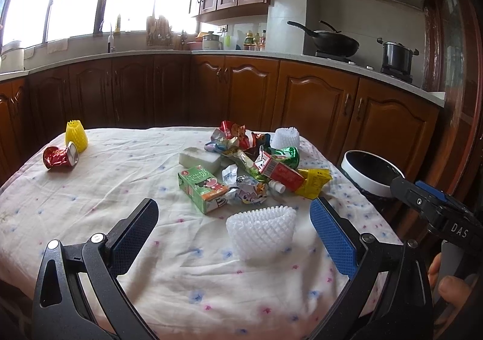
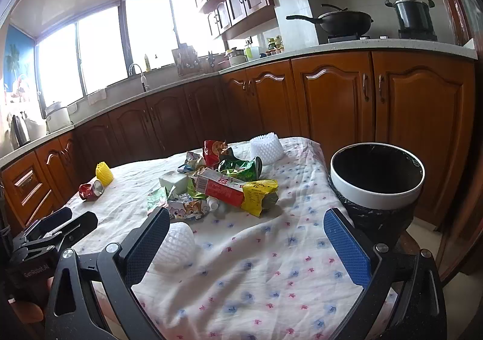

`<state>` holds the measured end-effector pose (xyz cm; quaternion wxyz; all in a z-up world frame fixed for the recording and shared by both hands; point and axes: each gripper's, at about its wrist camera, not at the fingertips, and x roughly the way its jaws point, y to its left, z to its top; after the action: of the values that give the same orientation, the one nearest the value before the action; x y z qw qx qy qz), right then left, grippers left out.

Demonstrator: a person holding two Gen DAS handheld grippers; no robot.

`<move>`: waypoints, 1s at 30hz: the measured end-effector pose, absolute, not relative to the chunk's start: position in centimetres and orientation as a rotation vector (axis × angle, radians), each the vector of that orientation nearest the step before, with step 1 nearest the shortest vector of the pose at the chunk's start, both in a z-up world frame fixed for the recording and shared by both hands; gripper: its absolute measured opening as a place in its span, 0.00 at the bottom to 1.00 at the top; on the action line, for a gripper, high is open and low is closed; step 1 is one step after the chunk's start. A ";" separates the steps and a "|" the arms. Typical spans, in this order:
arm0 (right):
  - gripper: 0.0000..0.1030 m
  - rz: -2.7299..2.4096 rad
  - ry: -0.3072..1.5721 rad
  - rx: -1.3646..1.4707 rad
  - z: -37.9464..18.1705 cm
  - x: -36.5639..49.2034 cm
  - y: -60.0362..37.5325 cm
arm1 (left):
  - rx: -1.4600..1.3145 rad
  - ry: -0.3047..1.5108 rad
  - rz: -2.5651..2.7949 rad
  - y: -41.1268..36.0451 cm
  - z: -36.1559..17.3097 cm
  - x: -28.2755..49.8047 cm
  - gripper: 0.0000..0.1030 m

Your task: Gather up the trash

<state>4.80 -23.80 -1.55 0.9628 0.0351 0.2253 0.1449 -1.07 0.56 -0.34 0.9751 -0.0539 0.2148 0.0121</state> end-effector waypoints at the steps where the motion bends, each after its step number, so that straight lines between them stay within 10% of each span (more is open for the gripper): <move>1: 1.00 0.294 0.458 0.071 -1.6 4.9 -23.8 | -0.109 0.435 0.023 0.6 -0.4 -1.0 0.99; 30: 1.00 0.328 0.516 0.112 -2.5 6.6 -24.1 | -0.120 0.497 -0.016 0.1 -1.6 0.2 0.99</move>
<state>6.56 -24.09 -2.51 0.9520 0.0551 0.2540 0.1615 0.20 0.09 -1.64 0.9675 -0.0593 0.2456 -0.0077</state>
